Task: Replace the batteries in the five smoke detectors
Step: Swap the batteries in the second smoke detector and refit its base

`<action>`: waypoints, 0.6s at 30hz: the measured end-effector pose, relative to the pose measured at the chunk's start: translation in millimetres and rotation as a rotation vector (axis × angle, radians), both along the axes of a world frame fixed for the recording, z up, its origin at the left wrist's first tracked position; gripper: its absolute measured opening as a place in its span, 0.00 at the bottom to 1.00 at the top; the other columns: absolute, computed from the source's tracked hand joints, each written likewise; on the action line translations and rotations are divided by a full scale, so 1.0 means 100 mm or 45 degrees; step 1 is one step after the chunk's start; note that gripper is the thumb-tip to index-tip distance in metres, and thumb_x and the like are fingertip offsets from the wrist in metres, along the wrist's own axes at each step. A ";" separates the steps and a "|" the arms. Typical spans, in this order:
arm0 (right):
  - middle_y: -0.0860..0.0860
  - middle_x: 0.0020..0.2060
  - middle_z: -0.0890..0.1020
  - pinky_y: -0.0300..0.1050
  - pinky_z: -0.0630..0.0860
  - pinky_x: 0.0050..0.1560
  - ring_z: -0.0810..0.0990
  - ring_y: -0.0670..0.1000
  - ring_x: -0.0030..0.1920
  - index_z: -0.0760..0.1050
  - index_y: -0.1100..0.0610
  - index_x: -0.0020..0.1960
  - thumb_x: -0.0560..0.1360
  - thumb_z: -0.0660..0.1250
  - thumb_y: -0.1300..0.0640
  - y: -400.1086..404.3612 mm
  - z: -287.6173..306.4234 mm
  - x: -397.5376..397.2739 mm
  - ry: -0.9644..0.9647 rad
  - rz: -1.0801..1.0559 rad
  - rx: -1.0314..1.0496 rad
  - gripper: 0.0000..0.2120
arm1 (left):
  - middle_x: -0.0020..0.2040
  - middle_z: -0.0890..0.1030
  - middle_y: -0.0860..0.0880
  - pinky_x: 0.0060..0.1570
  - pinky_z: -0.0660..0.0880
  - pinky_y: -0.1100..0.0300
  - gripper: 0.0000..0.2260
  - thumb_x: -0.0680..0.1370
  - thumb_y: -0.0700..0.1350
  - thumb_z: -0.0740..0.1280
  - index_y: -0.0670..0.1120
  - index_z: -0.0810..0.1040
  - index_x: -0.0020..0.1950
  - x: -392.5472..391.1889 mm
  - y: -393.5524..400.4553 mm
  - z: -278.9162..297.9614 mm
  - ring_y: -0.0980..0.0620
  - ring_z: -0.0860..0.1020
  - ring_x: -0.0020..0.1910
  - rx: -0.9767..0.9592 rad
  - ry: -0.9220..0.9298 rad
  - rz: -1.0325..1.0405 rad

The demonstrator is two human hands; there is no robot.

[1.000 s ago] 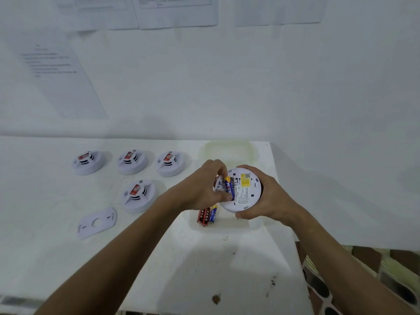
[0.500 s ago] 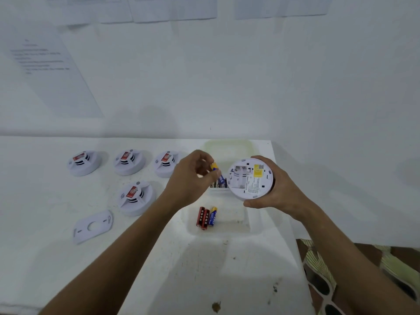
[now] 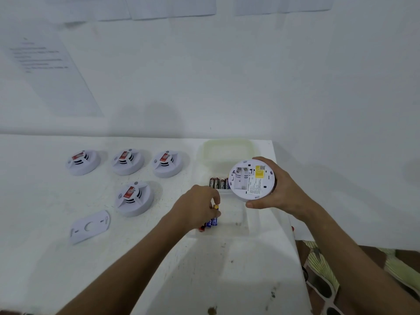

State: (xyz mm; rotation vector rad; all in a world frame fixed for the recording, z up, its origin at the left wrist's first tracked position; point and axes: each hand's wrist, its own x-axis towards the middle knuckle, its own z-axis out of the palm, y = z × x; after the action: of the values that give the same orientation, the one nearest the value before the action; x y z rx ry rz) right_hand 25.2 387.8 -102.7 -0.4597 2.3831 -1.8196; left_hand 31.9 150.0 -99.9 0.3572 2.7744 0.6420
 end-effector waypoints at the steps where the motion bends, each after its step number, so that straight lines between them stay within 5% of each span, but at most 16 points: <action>1: 0.43 0.59 0.79 0.41 0.79 0.55 0.77 0.45 0.61 0.70 0.50 0.68 0.57 0.84 0.64 0.00 0.00 -0.01 0.000 0.002 0.003 0.44 | 0.48 0.83 0.48 0.46 0.79 0.56 0.11 0.73 0.49 0.73 0.48 0.80 0.52 -0.01 -0.01 0.02 0.52 0.80 0.42 0.000 0.015 0.006; 6: 0.43 0.59 0.79 0.42 0.80 0.55 0.77 0.46 0.61 0.70 0.50 0.68 0.57 0.84 0.66 0.05 -0.01 -0.06 -0.008 0.000 0.003 0.44 | 0.42 0.84 0.50 0.33 0.70 0.70 0.09 0.74 0.50 0.73 0.47 0.81 0.50 -0.14 -0.11 0.20 0.56 0.80 0.36 0.096 0.141 0.074; 14: 0.42 0.59 0.79 0.40 0.79 0.57 0.77 0.46 0.62 0.69 0.49 0.68 0.57 0.83 0.66 0.10 -0.05 -0.10 -0.021 -0.018 0.012 0.44 | 0.53 0.82 0.46 0.51 0.77 0.55 0.14 0.77 0.46 0.69 0.44 0.78 0.61 -0.77 -0.05 0.15 0.48 0.80 0.49 -0.142 0.124 -0.002; 18: 0.39 0.57 0.80 0.38 0.78 0.56 0.77 0.43 0.61 0.70 0.46 0.66 0.56 0.83 0.63 0.14 -0.05 -0.09 -0.029 -0.039 0.019 0.44 | 0.59 0.78 0.40 0.49 0.77 0.54 0.18 0.78 0.45 0.66 0.40 0.73 0.66 -0.91 0.04 0.12 0.43 0.81 0.50 -0.317 0.006 -0.117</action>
State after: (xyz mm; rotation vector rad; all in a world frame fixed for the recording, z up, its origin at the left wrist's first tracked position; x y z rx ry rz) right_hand 15.9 401.6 -107.2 -0.4015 2.4000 -1.8083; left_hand -58.7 154.1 -88.2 0.4284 2.7798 0.2696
